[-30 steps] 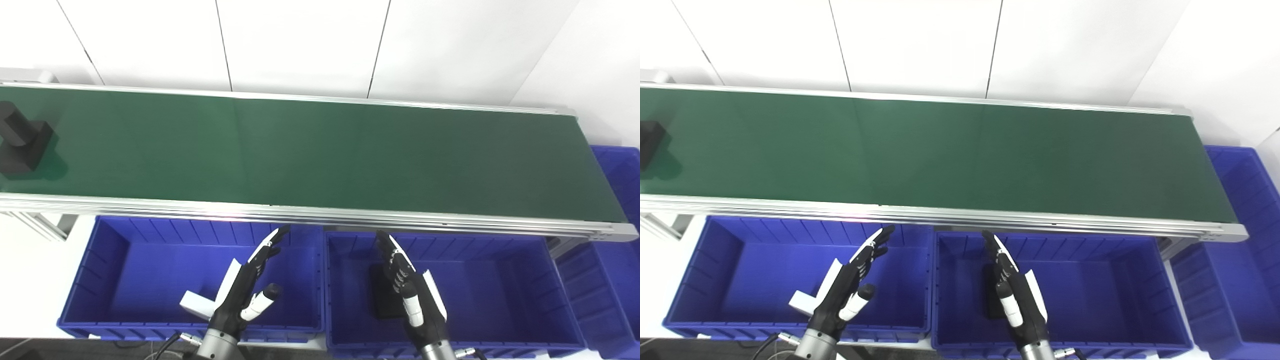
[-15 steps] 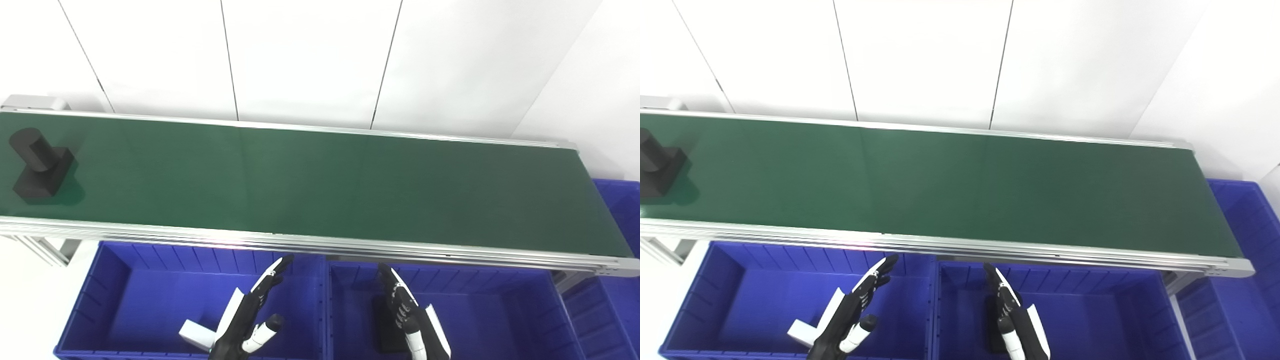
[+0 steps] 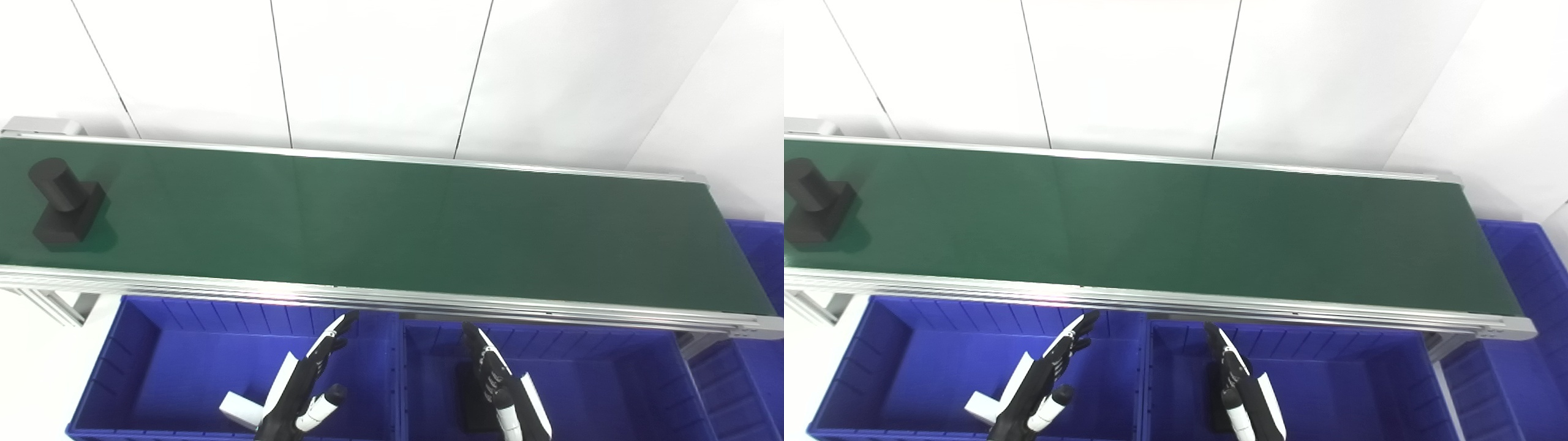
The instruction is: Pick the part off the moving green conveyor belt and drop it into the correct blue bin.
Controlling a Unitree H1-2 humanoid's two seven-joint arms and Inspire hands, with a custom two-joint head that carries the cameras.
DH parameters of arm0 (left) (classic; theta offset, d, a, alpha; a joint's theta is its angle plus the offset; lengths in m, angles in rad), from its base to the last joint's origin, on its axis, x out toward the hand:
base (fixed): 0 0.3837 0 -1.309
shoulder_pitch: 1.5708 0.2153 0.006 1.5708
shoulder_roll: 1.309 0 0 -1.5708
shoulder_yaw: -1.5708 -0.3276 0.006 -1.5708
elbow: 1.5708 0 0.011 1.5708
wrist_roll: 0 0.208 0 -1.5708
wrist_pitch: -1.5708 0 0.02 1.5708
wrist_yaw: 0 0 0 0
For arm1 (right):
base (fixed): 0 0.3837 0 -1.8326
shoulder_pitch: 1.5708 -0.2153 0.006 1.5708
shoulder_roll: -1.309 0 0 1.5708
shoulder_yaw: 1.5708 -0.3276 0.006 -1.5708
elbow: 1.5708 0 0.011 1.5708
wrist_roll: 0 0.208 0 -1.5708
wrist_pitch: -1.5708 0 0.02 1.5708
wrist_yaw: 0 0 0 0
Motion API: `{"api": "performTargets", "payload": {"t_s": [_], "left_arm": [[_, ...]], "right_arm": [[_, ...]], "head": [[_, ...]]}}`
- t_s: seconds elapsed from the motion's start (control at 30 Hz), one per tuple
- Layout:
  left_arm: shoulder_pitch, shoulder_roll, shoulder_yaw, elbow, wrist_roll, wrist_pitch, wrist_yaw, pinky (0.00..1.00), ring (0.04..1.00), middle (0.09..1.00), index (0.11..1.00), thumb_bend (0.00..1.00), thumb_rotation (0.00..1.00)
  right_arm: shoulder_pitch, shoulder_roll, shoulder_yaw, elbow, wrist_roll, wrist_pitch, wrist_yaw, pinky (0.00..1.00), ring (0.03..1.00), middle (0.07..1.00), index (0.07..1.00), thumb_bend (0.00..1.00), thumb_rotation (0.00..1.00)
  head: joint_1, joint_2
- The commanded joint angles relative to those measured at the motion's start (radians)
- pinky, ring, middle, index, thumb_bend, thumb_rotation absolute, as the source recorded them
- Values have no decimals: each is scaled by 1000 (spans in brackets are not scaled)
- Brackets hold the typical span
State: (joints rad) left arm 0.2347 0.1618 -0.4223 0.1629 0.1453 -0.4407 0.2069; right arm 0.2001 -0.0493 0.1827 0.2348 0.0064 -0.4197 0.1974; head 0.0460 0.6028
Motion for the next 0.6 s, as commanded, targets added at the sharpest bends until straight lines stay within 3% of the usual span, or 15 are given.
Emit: {"api": "performTargets", "payload": {"t_s": [0.0,0.13,0.33,0.57], "left_arm": [[-6,3,0,-26,1,-29,11,907,950,951,915,838,1000],[-10,4,5,-22,4,-29,12,915,952,953,915,843,1000],[-13,16,25,-28,-25,-29,-17,960,967,961,932,843,1000],[-16,15,50,-37,-51,-29,-55,929,964,962,932,841,1000]], "right_arm": [[-7,7,-2,-25,5,-50,8,998,978,972,948,850,1000],[-9,12,-2,-21,3,-50,3,998,969,968,943,826,1000],[-24,15,25,-12,-43,-50,-45,978,968,963,935,821,1000],[-34,15,47,-12,-49,-50,-78,994,976,968,942,848,1000]], "head": [[1,-1],[-13,14],[-123,51],[-112,70]]}}
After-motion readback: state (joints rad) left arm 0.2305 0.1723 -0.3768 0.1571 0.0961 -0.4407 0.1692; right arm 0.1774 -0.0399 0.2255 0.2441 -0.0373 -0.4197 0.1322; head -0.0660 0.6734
